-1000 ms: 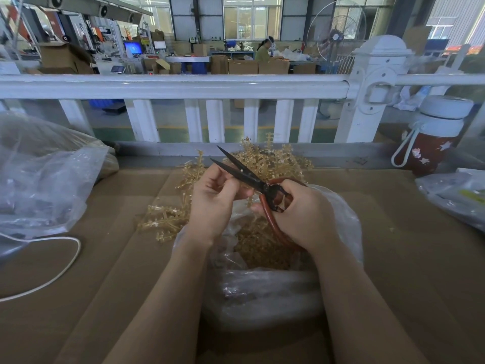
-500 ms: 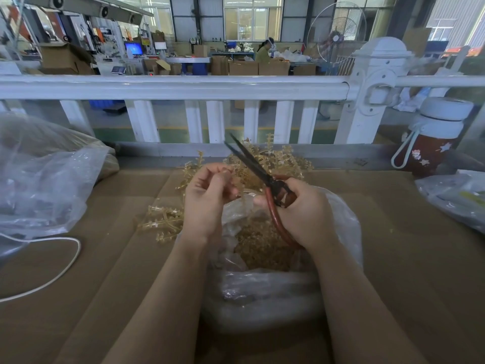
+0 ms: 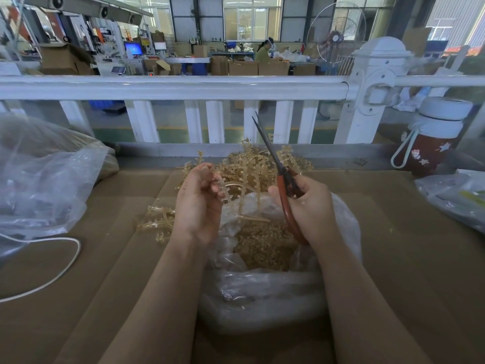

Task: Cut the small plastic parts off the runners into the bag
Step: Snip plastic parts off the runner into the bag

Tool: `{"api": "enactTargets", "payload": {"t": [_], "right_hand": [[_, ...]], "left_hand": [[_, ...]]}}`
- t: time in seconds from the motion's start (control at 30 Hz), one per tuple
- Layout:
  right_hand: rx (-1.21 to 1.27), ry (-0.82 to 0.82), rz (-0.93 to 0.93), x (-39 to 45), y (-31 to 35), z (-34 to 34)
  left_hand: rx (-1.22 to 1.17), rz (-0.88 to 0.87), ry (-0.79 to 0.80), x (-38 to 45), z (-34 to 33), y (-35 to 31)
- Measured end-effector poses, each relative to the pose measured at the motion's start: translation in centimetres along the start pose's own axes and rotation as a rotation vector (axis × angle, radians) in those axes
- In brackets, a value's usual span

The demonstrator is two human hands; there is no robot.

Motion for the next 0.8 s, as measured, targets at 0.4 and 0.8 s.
{"api": "enactTargets", "payload": {"t": [0.4, 0.8], "right_hand": [[0.241, 0.131, -0.158, -0.1, 0.2, -0.7], [0.520, 0.190, -0.223, -0.2, -0.2, -0.8]], "left_hand": [[-0.109, 0.184, 0.066, -0.4, -0.4, 1.1], [0.312, 0.282, 0.079, -1.0, -0.2, 2.1]]}}
Point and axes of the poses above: each hand's wrist, its own x-axis towards the middle knuckle, its own z-axis out of the back of the hand, y = z × x, the point moved 7 cm from there along x, towards the middle knuckle, and after that the axes turned 7 degrees about -x, right-handed, at the moved point
